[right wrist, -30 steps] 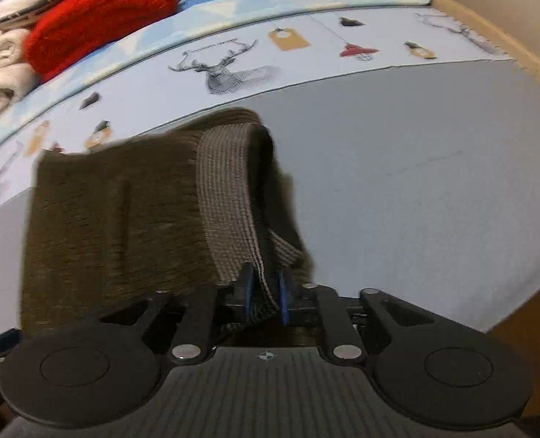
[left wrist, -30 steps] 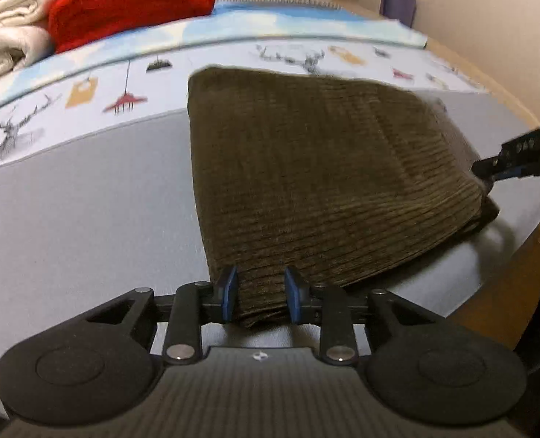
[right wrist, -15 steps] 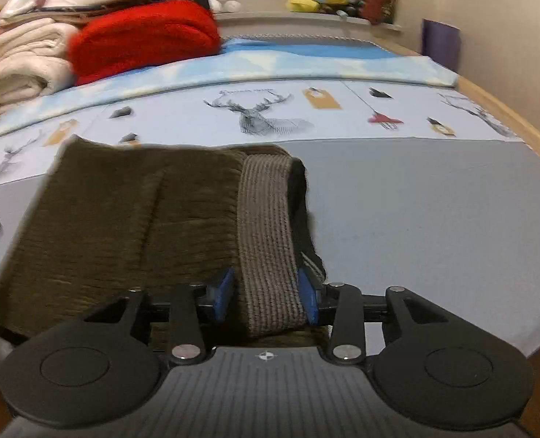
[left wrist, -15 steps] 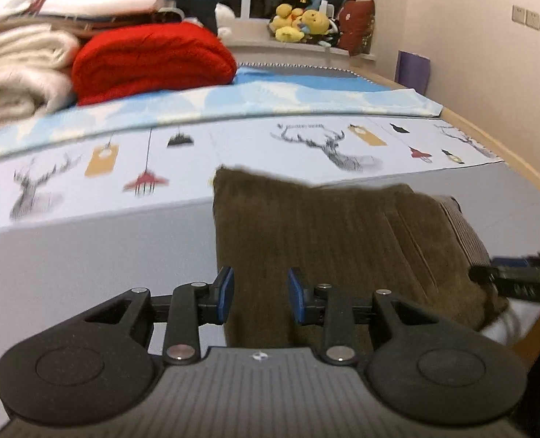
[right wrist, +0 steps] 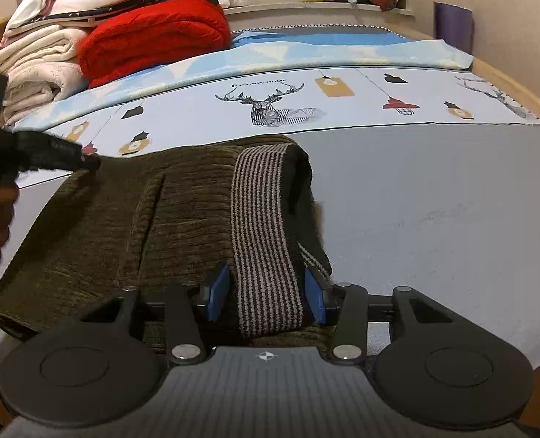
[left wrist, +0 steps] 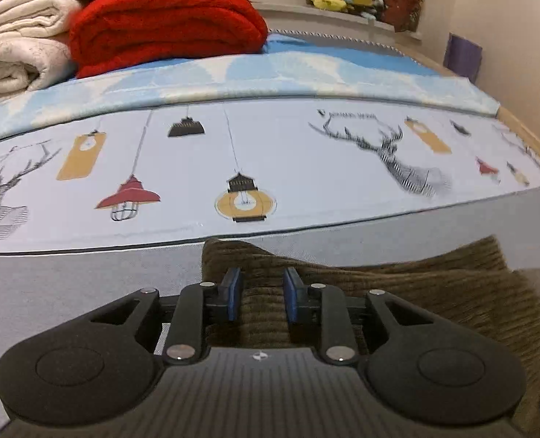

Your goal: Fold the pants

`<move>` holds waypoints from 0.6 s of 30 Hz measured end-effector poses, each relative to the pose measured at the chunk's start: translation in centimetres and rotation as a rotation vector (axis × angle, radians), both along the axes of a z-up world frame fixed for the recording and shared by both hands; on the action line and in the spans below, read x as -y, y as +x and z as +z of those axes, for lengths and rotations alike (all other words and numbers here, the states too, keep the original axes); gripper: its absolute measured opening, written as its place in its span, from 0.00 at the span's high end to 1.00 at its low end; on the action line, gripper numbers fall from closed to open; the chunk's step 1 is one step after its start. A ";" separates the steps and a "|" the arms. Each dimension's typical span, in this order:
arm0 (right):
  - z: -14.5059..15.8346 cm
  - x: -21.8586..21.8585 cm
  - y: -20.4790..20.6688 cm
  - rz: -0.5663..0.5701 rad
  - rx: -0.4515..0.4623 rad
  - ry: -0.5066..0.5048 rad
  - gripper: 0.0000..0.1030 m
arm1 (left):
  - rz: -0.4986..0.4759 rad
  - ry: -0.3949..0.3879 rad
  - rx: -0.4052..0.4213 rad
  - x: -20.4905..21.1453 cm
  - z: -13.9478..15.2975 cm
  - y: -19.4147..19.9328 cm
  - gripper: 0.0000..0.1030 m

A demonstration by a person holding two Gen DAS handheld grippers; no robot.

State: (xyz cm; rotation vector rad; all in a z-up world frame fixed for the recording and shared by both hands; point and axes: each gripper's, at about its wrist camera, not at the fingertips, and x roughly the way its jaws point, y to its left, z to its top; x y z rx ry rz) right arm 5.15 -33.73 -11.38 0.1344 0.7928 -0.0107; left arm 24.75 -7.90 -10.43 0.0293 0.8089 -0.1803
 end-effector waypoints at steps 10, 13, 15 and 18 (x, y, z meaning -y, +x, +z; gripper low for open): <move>3.2 0.5 4.5 -0.017 0.110 -0.017 0.53 | -0.141 0.013 -0.048 -2.1 0.1 -13.1 0.68; 0.5 1.7 6.4 -0.076 -0.035 0.014 0.48 | -0.179 0.121 -0.057 -1.7 -2.3 -14.7 0.67; 1.6 2.1 5.4 -0.126 -0.020 0.067 0.50 | -0.158 0.091 -0.034 -1.6 -0.1 -15.2 0.66; 3.6 1.1 1.8 -0.112 0.088 0.036 0.50 | -0.184 -0.014 0.024 -1.5 1.1 -17.1 0.57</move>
